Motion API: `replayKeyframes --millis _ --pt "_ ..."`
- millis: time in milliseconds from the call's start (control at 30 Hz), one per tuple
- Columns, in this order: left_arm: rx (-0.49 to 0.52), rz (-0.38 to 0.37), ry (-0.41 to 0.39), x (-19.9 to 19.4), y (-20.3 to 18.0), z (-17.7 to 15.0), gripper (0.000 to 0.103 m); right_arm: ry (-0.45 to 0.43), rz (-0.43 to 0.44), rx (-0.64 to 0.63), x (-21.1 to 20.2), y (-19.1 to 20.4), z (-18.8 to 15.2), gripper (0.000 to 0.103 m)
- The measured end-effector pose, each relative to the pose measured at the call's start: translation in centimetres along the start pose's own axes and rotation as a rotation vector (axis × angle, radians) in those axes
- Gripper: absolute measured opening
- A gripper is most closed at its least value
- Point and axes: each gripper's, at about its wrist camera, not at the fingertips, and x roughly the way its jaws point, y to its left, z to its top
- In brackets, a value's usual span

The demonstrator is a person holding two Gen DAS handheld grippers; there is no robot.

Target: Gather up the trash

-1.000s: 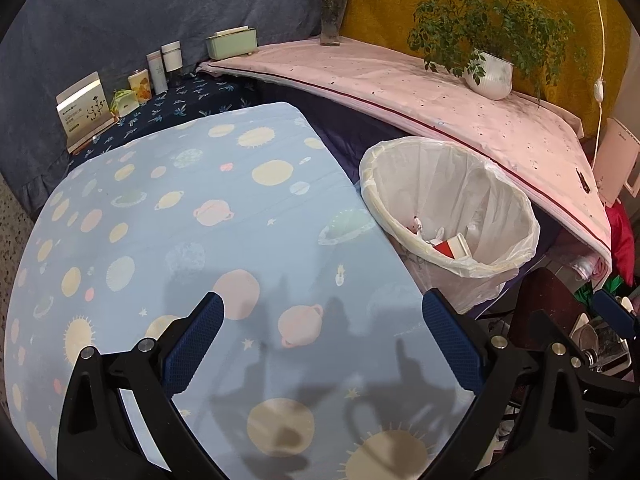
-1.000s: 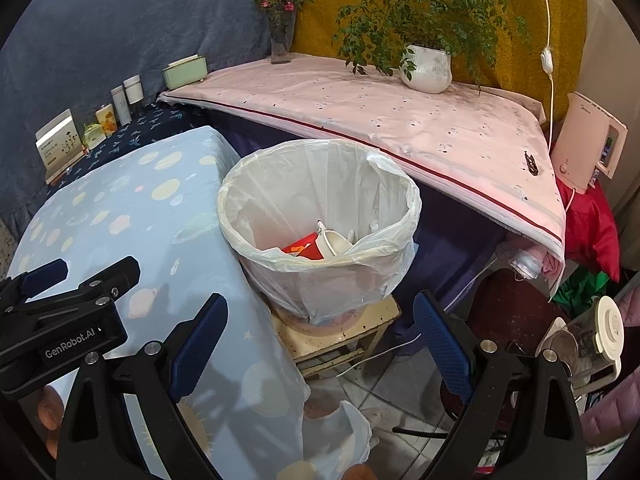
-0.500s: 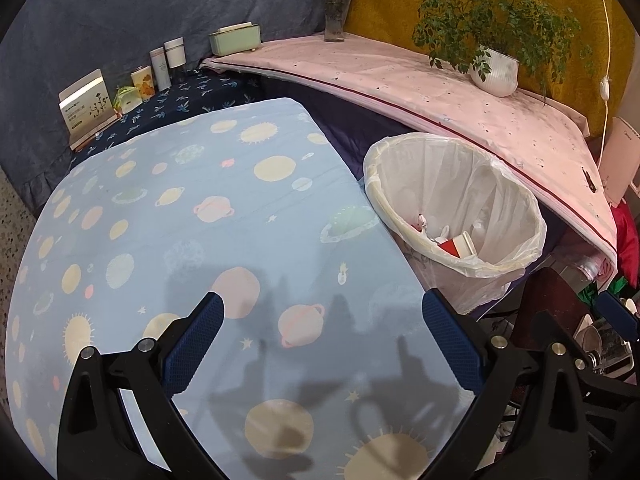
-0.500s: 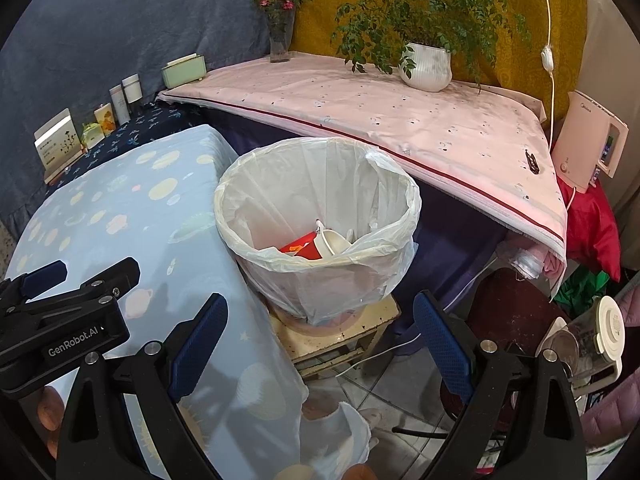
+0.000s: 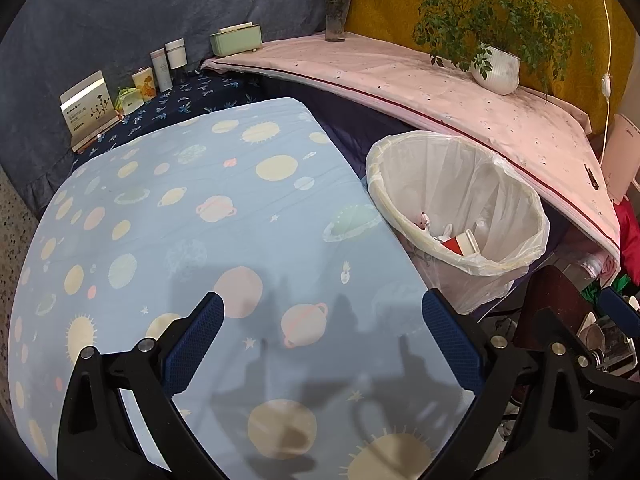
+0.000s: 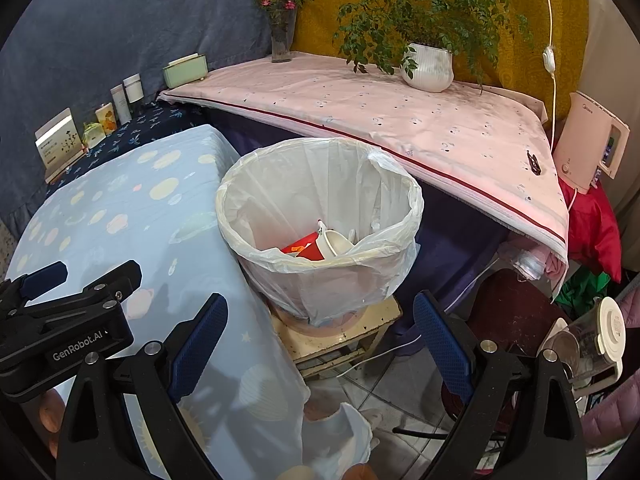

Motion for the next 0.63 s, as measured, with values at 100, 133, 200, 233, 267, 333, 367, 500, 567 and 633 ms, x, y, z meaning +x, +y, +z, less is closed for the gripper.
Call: replayKeyframes --millis 100,133,200,233,267,333,367,500,567,633 --pt "0.002 0.000 0.000 -0.01 0.01 0.00 0.095 -0.001 0.001 0.000 0.00 -0.01 0.00 0.090" --pt "0.005 0.001 -0.001 -0.01 0.03 0.00 0.095 -0.001 0.001 0.000 0.00 -0.03 0.01 0.090" --pt "0.008 0.001 -0.001 -0.01 0.05 0.01 0.095 0.000 0.000 0.000 0.00 -0.03 0.00 0.090" --pt "0.007 -0.001 0.000 0.00 0.07 0.01 0.095 0.000 0.000 0.001 0.03 0.00 0.00 0.090" --pt "0.007 -0.001 0.000 0.00 0.09 0.02 0.095 -0.001 0.000 0.000 0.00 0.03 0.03 0.090" --pt "0.014 -0.004 0.001 0.04 0.05 0.04 0.095 -0.001 -0.001 0.000 0.00 0.00 0.03 0.090" --pt "0.018 -0.006 0.002 0.06 -0.04 0.09 0.095 -0.001 -0.001 0.001 0.05 0.03 0.04 0.090" --pt "0.023 0.003 -0.002 0.11 -0.19 0.20 0.095 -0.002 -0.001 0.002 0.01 0.00 0.13 0.090" --pt "0.029 -0.004 -0.001 0.17 -0.22 0.23 0.095 -0.003 -0.002 0.003 -0.01 -0.03 0.21 0.090" --pt "0.034 -0.007 -0.003 0.17 -0.19 0.28 0.095 -0.003 -0.002 0.004 -0.04 -0.06 0.27 0.090"
